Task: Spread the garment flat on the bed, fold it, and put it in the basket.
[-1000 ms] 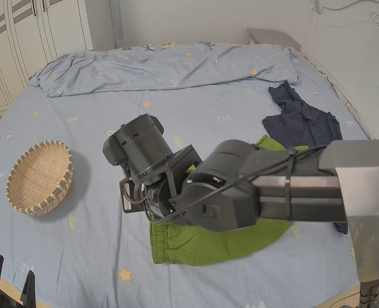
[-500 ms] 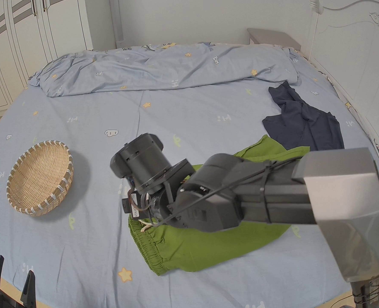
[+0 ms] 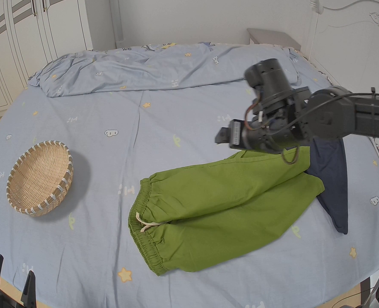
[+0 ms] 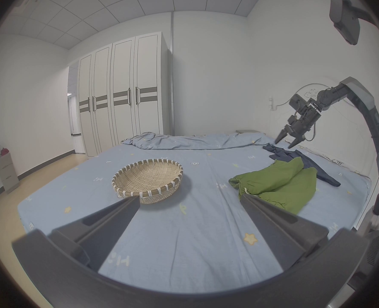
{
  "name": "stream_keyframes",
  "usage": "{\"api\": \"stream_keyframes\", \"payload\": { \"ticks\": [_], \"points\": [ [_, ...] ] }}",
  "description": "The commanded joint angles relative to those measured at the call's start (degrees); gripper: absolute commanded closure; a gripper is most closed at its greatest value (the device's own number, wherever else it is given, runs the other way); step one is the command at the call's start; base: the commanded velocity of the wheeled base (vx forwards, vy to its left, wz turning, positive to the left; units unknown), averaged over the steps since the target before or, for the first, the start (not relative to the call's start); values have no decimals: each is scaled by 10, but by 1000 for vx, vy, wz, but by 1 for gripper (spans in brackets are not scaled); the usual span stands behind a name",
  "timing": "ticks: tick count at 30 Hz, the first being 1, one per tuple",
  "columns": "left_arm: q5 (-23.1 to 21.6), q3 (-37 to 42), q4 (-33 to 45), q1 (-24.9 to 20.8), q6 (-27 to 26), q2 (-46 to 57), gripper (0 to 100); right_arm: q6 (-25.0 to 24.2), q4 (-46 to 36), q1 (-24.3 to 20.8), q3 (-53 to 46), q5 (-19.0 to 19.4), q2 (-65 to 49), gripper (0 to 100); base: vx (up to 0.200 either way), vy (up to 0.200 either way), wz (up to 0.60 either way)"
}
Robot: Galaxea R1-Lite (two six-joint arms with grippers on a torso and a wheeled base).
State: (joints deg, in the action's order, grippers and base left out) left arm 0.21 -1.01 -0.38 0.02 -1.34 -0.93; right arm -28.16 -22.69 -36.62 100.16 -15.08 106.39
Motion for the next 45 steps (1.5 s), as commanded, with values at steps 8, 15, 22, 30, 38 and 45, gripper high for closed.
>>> {"api": "stream_keyframes", "payload": {
  "ticks": [8, 15, 22, 30, 38, 45],
  "points": [
    [2, -233, -41, -81, 176, -200, 0, 6, 48, 88, -154, 23, -105, 0, 0, 0, 0],
    [-43, -312, -48, -150, 177, -450, 0, 10, 60, 104, -251, 25, -194, 0, 0, 0, 0],
    [-180, -290, -51, -216, 259, -660, 0, 58, 60, 148, -359, 68, -298, 0, 0, 0, 0],
    [-466, -214, -78, -217, 193, -693, 0, 72, 82, 214, -400, 129, -329, 0, 0, 0, 0],
    [-369, -195, -89, -218, 56, -795, 0, 72, 94, 213, -407, 144, -328, 0, 0, 0, 0],
    [-299, -168, -264, -217, 32, -972, 0, 73, 96, 215, -414, 144, -319, 0, 0, 0, 0]
  ]
}}
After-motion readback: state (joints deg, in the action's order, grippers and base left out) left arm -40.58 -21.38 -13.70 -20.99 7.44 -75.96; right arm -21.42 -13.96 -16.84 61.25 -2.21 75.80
